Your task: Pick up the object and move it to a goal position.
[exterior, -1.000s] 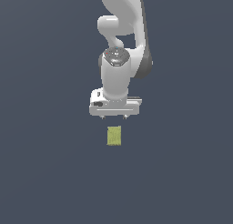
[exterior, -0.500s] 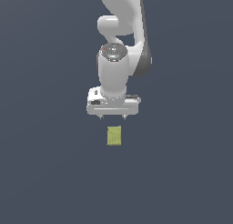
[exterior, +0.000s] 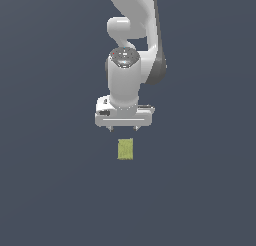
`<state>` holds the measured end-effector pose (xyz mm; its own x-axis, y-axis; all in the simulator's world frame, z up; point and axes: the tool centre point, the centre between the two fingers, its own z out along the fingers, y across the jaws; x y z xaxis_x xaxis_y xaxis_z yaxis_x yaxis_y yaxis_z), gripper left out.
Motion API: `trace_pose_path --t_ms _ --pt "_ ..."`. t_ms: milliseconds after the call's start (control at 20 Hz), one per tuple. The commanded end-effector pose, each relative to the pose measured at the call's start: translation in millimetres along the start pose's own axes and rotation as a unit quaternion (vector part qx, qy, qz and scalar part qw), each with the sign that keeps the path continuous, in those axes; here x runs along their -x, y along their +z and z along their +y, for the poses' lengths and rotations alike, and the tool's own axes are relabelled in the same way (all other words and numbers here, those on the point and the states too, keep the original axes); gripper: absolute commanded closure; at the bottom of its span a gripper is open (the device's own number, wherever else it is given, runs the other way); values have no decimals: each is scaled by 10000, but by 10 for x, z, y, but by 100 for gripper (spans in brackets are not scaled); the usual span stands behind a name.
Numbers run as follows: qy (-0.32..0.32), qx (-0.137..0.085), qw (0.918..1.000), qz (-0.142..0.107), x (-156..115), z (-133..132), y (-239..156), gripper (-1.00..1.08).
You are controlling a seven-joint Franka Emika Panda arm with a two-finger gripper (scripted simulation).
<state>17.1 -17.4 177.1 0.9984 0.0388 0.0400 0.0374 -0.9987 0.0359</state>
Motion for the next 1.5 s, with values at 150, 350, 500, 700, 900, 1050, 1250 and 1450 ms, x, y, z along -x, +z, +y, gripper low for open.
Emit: trace_pose_path --t_ms 150,350,500,700,900,1050,1250,1450 --pt "20 -24 10000 -37 -15 -15 191 -92" --pt "52 -60 9999 -81 -29 -36 449 -92" --pt "85 -98 9998 -123 -31 -56 697 -92" --pt "124 -140 9997 -168 -21 -78 959 -92" --pt "149 -167 9996 -194 -10 -92 1117 -92" --pt "156 -174 9995 -201 -5 -98 1164 -92" --pt "155 -173 9995 -208 0 -95 1171 -92" --pt "155 -173 9995 -208 6 -101 1282 -92"
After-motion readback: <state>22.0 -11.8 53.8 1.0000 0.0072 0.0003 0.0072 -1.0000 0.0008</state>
